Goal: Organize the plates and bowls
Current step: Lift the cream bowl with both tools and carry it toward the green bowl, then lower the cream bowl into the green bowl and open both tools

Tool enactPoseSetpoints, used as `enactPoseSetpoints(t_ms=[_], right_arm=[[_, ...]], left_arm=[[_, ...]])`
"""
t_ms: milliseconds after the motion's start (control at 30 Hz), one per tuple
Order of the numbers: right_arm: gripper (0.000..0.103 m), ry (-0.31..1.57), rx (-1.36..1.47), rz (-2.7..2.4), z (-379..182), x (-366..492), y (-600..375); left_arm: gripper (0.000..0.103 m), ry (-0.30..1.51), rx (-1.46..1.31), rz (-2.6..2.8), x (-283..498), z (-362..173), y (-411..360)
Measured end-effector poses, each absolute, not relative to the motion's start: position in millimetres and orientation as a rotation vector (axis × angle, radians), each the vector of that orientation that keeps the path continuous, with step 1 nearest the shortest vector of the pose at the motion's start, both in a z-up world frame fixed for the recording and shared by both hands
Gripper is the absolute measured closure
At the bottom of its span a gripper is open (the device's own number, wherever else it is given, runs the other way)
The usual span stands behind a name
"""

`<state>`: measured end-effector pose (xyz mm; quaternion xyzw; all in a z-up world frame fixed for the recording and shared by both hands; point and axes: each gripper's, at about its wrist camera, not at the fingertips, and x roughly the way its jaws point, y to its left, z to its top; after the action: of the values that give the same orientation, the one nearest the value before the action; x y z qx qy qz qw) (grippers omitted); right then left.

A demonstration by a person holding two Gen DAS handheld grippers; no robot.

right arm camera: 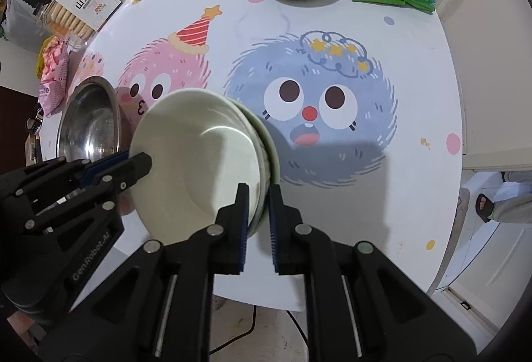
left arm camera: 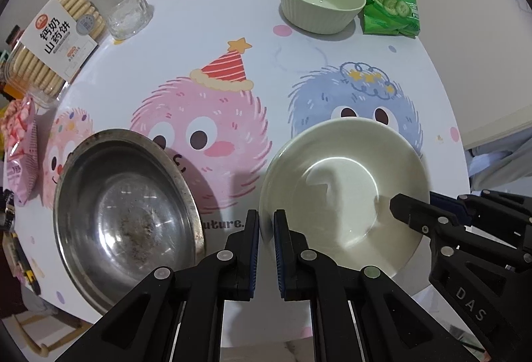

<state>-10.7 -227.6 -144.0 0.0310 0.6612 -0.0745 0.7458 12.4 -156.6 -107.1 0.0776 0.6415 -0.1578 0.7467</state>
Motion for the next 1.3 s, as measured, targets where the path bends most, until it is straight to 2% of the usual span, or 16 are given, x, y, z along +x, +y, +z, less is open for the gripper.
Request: enactPoseSetpoints(t_ms=[467, 667, 733, 800, 933, 1033, 1100, 1133, 1200, 1300], right_arm=[[0.085, 1.459, 0.07, -0.17, -144.3, -10.4, -225.4], [0.078, 1.451, 0.095, -0.172, -142.6, -12.7, -226.8], [0.07, 1.443, 0.098, -0.173, -140.5, -12.9, -226.7], [0.047, 1.43, 0.1, -0.176, -137.0, -12.1, -227.1], [0.043, 1.405, 0.118, -0.179, -130.5, -9.9, -229.2], [0.034, 1.381, 0.129, -0.195, -125.2, -7.6, -233.4], [0.028, 1.371, 0.14, -0.202, -121.9, -5.1, -238.1], [0.025, 1.362, 0.146, -0.209, -119.6, -3.8, -241.0], [0.012, 1.349, 0.157, -0.221, -116.2, -2.2, -245.5], [0.005, 1.332, 0.175, -0.238, -110.8, 1.3, -252.1]], left_arm=[[0.094, 1.41, 0.145, -0.349, 16.2, -107.5, -153.7], [0.085, 1.408, 0.149, -0.351, 16.3, -107.3, -151.2], [0.078, 1.408, 0.142, -0.348, 17.2, -106.3, -149.6], [0.069, 1.399, 0.133, -0.342, 18.9, -103.7, -147.3], [0.053, 1.377, 0.111, -0.348, 22.4, -97.6, -144.2], [0.04, 1.365, 0.095, -0.339, 27.3, -93.3, -140.8], [0.022, 1.365, 0.083, -0.327, 31.7, -92.2, -137.7], [0.018, 1.367, 0.069, -0.321, 34.9, -91.9, -134.9], [0.011, 1.369, 0.038, -0.326, 40.0, -91.0, -131.9], [0.0, 1.361, 0.043, -0.323, 45.9, -90.0, -132.7]])
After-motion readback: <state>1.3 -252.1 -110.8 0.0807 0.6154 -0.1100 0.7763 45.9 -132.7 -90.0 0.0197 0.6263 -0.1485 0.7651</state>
